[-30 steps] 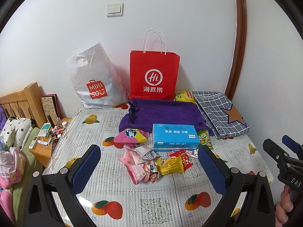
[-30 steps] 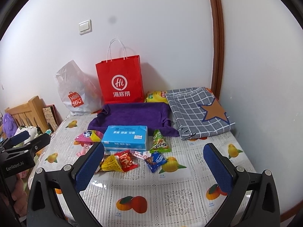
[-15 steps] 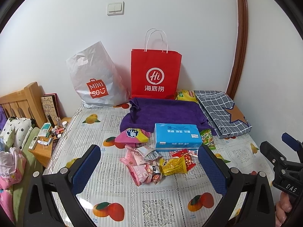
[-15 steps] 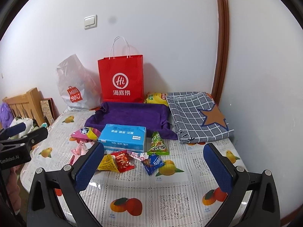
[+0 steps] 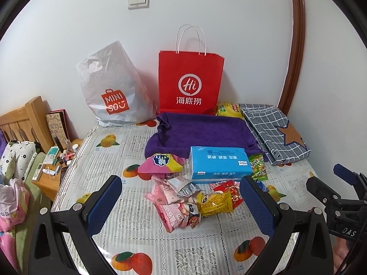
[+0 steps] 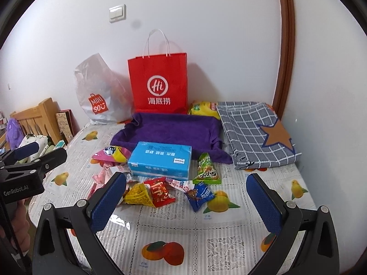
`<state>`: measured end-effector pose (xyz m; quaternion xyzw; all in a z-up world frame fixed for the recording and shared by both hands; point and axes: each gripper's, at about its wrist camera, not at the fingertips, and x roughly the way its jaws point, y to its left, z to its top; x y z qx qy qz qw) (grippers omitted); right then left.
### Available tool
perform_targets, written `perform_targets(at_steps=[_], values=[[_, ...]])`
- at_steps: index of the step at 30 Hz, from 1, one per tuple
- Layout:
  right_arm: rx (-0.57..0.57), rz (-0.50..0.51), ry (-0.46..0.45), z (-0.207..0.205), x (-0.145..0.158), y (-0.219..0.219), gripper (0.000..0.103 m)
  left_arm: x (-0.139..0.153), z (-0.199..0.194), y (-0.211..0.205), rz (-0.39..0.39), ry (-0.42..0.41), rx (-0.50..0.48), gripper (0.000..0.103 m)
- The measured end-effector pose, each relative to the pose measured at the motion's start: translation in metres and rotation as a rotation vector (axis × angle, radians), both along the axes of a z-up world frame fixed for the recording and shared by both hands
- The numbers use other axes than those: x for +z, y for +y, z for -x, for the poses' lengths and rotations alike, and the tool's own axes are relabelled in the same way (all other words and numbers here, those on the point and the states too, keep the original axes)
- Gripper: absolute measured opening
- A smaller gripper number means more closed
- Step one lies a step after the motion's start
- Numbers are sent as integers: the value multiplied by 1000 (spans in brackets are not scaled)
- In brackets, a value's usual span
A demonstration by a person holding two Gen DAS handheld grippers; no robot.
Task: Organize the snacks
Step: 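Grasp the blue snack packet with the right tool while the left tool reaches toward pink packets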
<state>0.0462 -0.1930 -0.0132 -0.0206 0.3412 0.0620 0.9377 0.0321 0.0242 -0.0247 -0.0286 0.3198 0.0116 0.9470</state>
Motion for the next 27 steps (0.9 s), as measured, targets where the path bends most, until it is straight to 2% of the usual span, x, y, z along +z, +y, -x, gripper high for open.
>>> perform_targets(at_steps=[11,21,26,27], values=[[-102,18,142,-48,-44,-13,103,-31,-38,11,8,80,1,103],[-59,-47,152,-73,-84,-30,102,-74,-77,35,32,190,37,103],[-70,-52,242,-93,-115,-42,95,-97,-89,49,56,235,48,97],[-62,-65,260,-96,-120,-43,90,-100,-91,51,54,241,54,97]])
